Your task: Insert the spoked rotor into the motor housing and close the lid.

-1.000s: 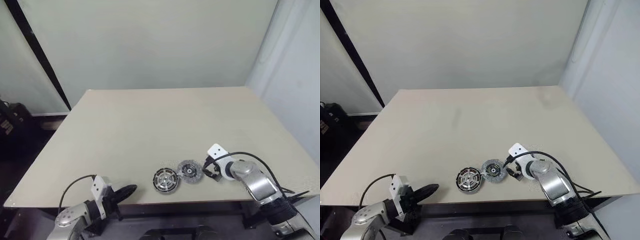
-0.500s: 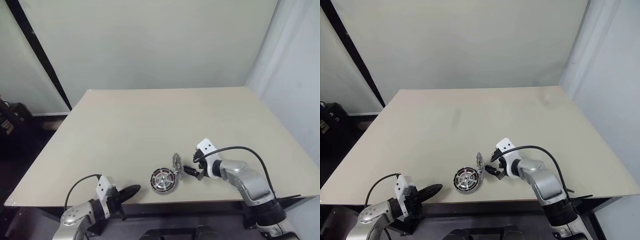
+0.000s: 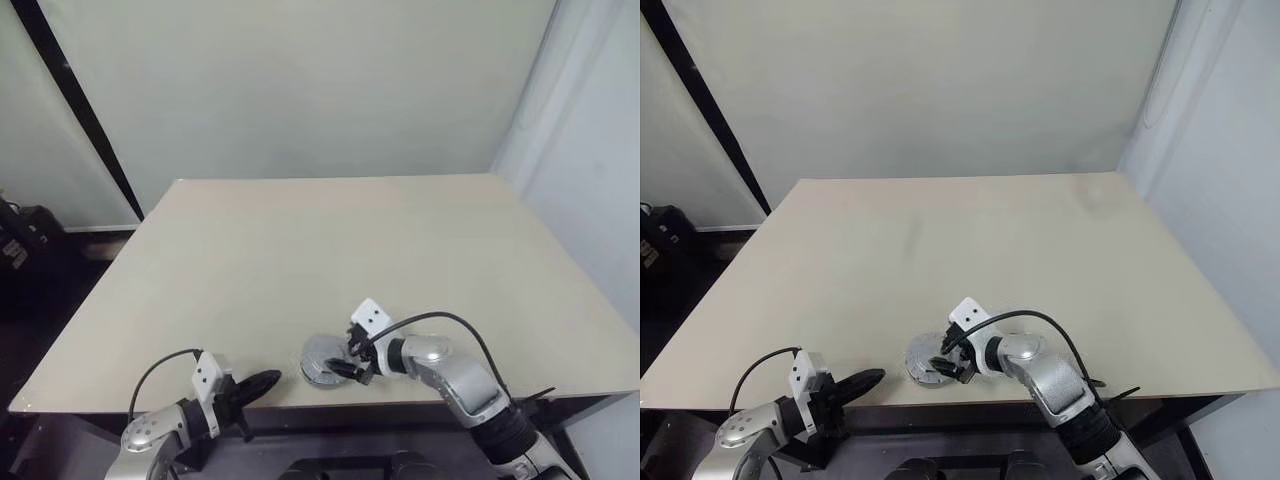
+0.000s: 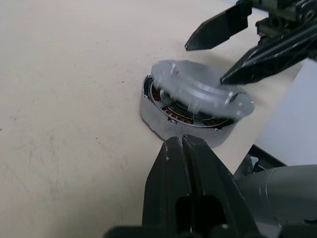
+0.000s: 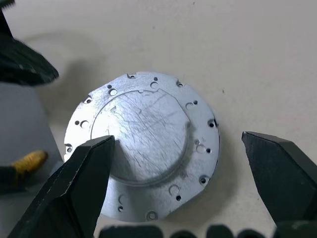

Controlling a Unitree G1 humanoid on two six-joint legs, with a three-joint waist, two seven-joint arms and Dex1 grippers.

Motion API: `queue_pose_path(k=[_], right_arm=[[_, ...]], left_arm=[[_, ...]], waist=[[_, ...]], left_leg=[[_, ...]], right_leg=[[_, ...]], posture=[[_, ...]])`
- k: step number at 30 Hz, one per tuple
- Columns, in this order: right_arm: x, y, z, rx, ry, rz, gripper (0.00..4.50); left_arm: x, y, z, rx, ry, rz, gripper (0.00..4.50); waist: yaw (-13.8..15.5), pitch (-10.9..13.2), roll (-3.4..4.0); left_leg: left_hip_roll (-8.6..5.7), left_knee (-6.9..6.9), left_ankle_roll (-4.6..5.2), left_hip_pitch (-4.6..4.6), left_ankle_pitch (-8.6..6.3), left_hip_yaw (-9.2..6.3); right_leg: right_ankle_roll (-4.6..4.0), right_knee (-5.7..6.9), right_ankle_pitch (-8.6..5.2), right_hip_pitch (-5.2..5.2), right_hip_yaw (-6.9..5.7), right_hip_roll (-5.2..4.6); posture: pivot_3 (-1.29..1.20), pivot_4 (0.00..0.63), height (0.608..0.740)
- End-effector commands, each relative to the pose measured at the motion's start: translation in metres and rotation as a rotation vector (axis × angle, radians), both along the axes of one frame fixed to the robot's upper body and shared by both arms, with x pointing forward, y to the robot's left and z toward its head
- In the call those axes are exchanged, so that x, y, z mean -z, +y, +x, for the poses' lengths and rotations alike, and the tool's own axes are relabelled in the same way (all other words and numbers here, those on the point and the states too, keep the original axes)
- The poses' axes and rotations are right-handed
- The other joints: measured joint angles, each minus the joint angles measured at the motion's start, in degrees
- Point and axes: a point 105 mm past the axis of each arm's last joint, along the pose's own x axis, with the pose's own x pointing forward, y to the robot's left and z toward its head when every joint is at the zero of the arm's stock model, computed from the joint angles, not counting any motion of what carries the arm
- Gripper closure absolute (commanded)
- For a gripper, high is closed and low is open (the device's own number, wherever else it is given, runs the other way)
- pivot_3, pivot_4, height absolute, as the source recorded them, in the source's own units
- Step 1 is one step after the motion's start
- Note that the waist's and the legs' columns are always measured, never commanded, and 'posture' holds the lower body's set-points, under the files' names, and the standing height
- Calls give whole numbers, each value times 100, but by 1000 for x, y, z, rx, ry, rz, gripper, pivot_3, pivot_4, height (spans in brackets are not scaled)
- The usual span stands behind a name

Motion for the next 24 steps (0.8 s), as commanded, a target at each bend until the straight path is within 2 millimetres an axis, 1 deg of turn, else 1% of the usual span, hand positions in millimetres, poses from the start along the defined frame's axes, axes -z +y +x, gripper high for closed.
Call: queue_pose_path(k=[1, 4, 7, 10, 12, 18, 24], right_arm=[[-5, 3, 5, -22, -85, 0, 10], [-5, 2, 7, -29, -109, 6, 10], [-11, 4, 9, -64, -121, 66, 10], [-20, 7, 6, -158, -125, 125, 10], [-22, 7, 3, -231, -118, 135, 10], [-15, 4, 7, -351, -100, 99, 10], [-6, 9, 9, -421, -84, 78, 10]], left_arm=[[-8, 5, 1, -1, -41, 19, 4500], [-8, 5, 0, -1, -40, 18, 4500], [-6, 4, -1, 1, -37, 19, 4500], [-6, 4, -1, 2, -38, 18, 4500], [-5, 4, 0, 4, -37, 18, 4500], [-4, 2, 1, 13, -41, 17, 4500], [-4, 1, 1, 21, -44, 20, 4500]], waist=[[-1, 0, 0], [-1, 0, 0], [0, 0, 0], [-2, 0, 0], [-3, 0, 0], [-2, -1, -1], [-2, -1, 1]], left_leg=[[0, 0, 0, 0, 0, 0], [0, -1, 0, 0, 0, -1], [0, 0, 0, 1, 0, -1], [0, 1, 0, 1, 0, 0], [0, 1, 0, 2, 0, 0], [1, 2, 1, 7, 1, 0], [0, 0, 1, 7, 0, 0]], right_leg=[[0, 0, 0, 0, 0, 0], [0, 0, 0, -1, 0, 0], [0, 0, 0, 2, 0, 0], [0, 0, 0, 3, 0, 0], [0, 0, 0, 4, 0, 0], [0, 1, 0, 7, -1, 2], [10, 1, 9, 5, 0, 3]], posture=[[0, 0, 740], [0, 0, 740], [0, 0, 740], [0, 0, 740], [0, 0, 740], [0, 0, 740], [0, 0, 740]])
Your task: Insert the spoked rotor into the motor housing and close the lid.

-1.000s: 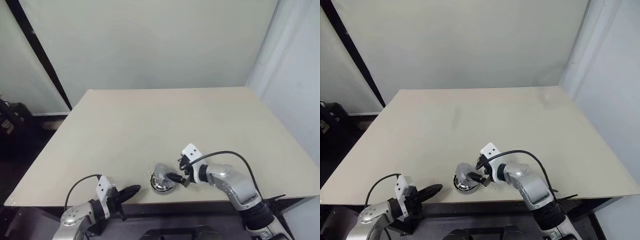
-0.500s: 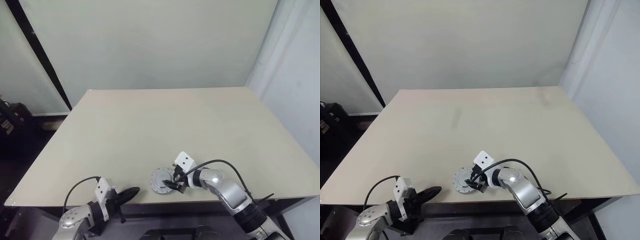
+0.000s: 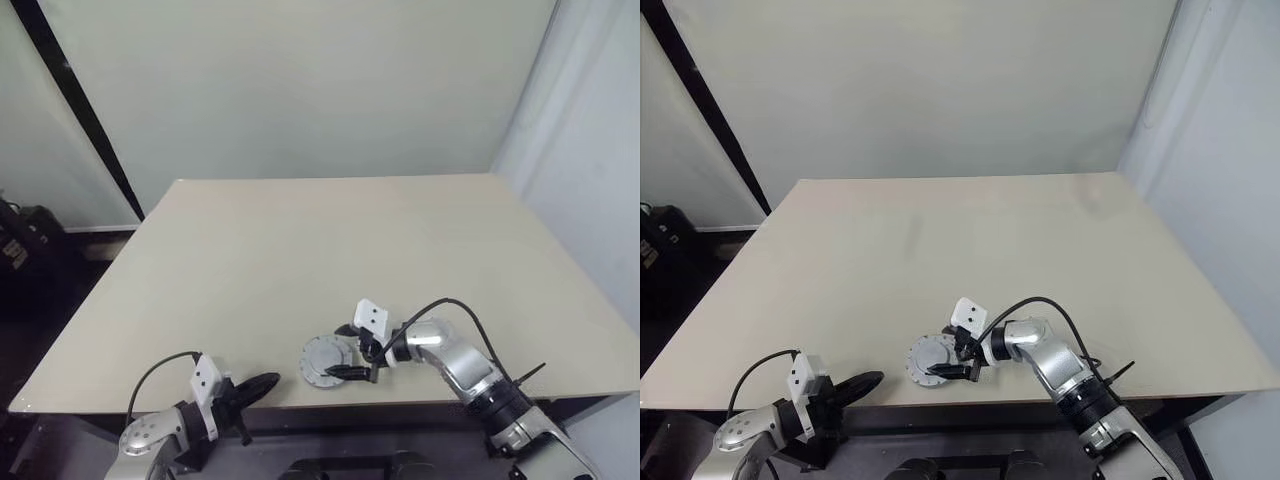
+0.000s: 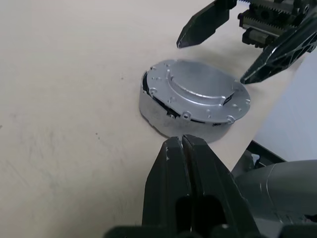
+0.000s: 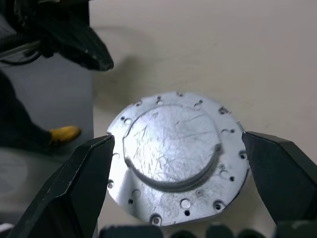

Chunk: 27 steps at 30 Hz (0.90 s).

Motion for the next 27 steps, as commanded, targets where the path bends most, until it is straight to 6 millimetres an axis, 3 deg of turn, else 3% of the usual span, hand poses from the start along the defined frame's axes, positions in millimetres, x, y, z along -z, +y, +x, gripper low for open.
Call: queue_pose_path(k=[1, 11, 14, 16, 27], right_arm=[[-7, 8, 3, -62, -51, 9, 10], [1, 14, 6, -50, -67, 8, 10], [1, 15, 9, -21, -72, 20, 559], [0, 15, 10, -2, -71, 37, 1206], [-4, 18, 10, 91, -56, 95, 1220]], left_arm=[[-7, -1, 3, 16, -41, 9, 4500], [-6, -2, 2, 24, -37, 12, 4500], [-6, -3, 2, 31, -35, 14, 4500], [-6, -4, 2, 34, -36, 15, 4500], [-7, -8, 4, 49, -39, 11, 4500]], waist=[[0, 0, 0], [0, -1, 2], [0, -1, 2], [1, -1, 2], [0, -1, 3]], left_leg=[[0, 0, 0, 0, 0, -1], [0, 1, -1, 8, 0, -1], [1, 1, -1, 9, 0, -1], [1, 1, -1, 10, 0, -1], [0, 7, -2, 21, 0, 2]], right_leg=[[-1, 0, 2, 0, 0, 1], [-2, 7, 2, 3, 2, 3], [-3, 10, 2, 2, 3, 4], [-3, 11, 2, 2, 3, 4], [-17, 51, -6, -3, 10, 5]], posture=[[0, 0, 740], [0, 0, 740], [0, 0, 740], [0, 0, 740], [0, 0, 740]])
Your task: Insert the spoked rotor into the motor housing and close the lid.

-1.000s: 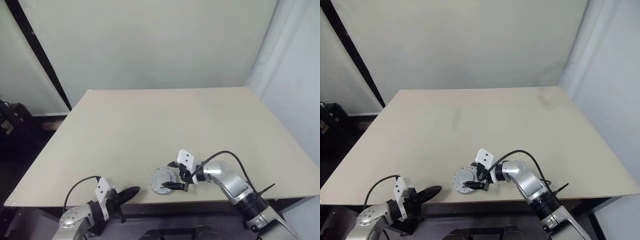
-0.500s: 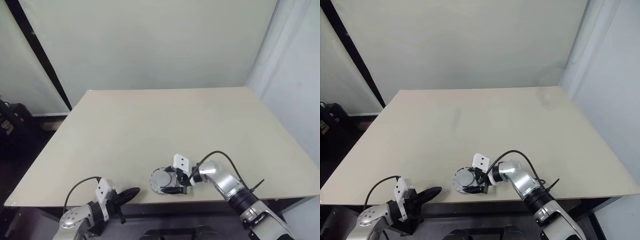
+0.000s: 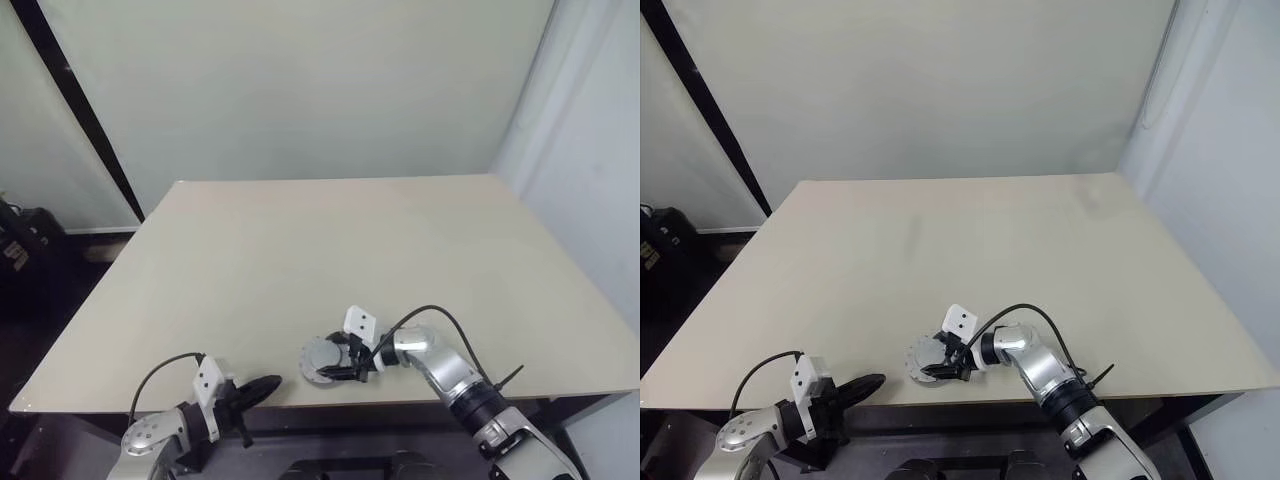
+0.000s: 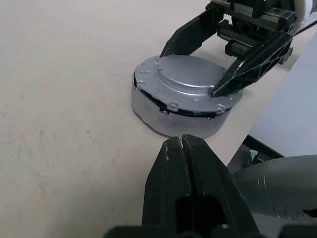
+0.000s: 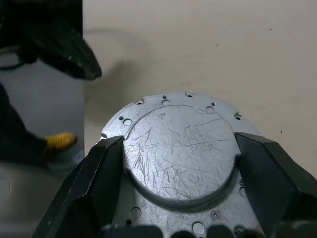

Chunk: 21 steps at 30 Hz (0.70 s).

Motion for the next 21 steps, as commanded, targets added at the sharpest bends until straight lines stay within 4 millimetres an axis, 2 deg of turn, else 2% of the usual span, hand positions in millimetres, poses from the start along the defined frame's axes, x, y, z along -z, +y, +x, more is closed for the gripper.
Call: queue_pose_path(k=[1, 13, 21], right_arm=[[-17, 2, 7, 32, -62, 44, 1220], [-2, 3, -6, 33, -113, -44, 1220], [2, 1, -7, 26, -137, -83, 1220]], left_arm=[[-8, -5, 4, 32, -44, 1, 4500], [-10, -7, 6, 38, -49, -2, 4500], [-12, -10, 10, 35, -58, -19, 4500]], waist=[[-1, 0, 1], [-1, 0, 1], [1, 0, 0]], left_leg=[[0, 0, 0, 2, 0, 0], [-1, 5, 0, 2, 0, 2], [-1, 6, -1, 3, 0, 3]], right_leg=[[-1, 1, 0, 0, 0, 0], [-1, 3, -1, 1, 4, 0], [-1, 2, -1, 2, 5, 0]], posture=[[0, 0, 740], [0, 0, 740], [0, 0, 740]])
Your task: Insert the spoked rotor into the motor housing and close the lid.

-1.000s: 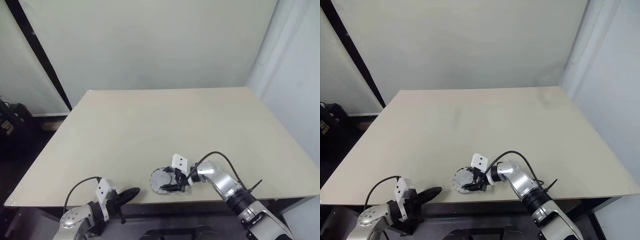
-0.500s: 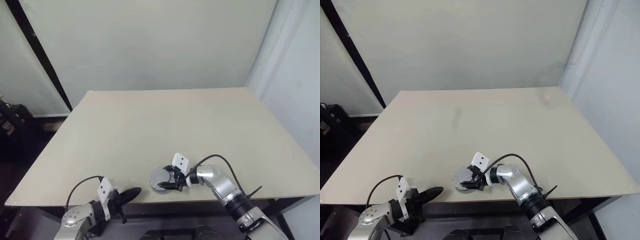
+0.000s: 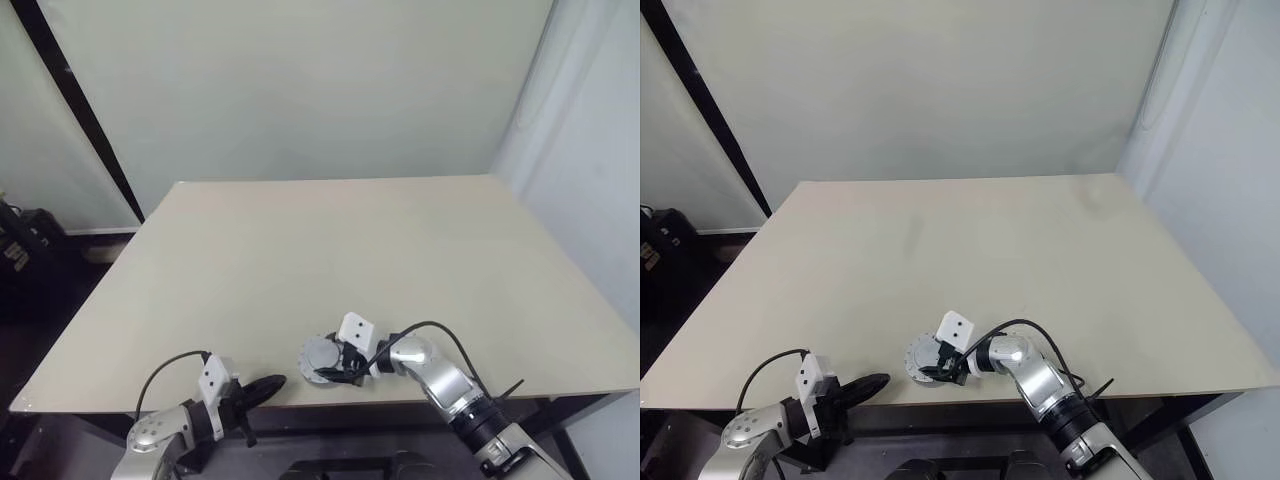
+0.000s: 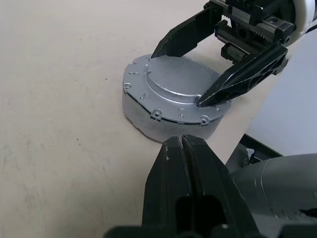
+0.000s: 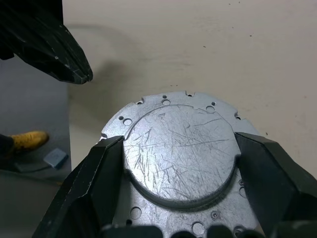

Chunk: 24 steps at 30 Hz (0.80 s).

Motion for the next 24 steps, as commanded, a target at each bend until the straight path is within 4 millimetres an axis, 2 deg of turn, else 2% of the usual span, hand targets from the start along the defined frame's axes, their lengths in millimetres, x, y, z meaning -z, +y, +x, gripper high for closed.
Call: queue_pose_path(k=[1, 10, 13, 19, 24], right_arm=[[1, -1, -1, -11, -20, -24, 1220], [2, -3, -2, -16, -19, -40, 1220], [3, -4, -2, -17, -16, -46, 1220], [3, -6, -1, -18, -21, -61, 1220], [0, -7, -2, -35, -25, -64, 1220]], left_arm=[[-13, -5, 9, 10, -54, -25, 4500], [-24, -19, 25, -27, -57, -82, 4500], [-18, -26, 28, -22, -35, -73, 4500], [5, -30, 24, 23, 56, 69, 4500], [14, -30, 26, 18, 92, 131, 4500]], waist=[[0, 0, 0], [0, -1, 0], [0, -1, 0], [9, -1, 0], [17, -13, 19]], left_leg=[[0, 0, 0, 0, 0, 0], [-1, 0, 0, 1, 0, -2], [-2, 0, 0, 0, 0, -1], [-3, -1, 0, -1, 0, -1], [-14, 0, 0, 0, 0, -3]], right_leg=[[0, 0, 0, 0, 0, 0], [0, 0, 0, 2, 0, 0], [1, -1, 0, 2, 0, 0], [1, -2, 0, 2, 1, 0], [3, -4, -1, 8, 2, -8]], posture=[[0, 0, 740], [0, 0, 740], [0, 0, 740], [0, 0, 740], [0, 0, 740]])
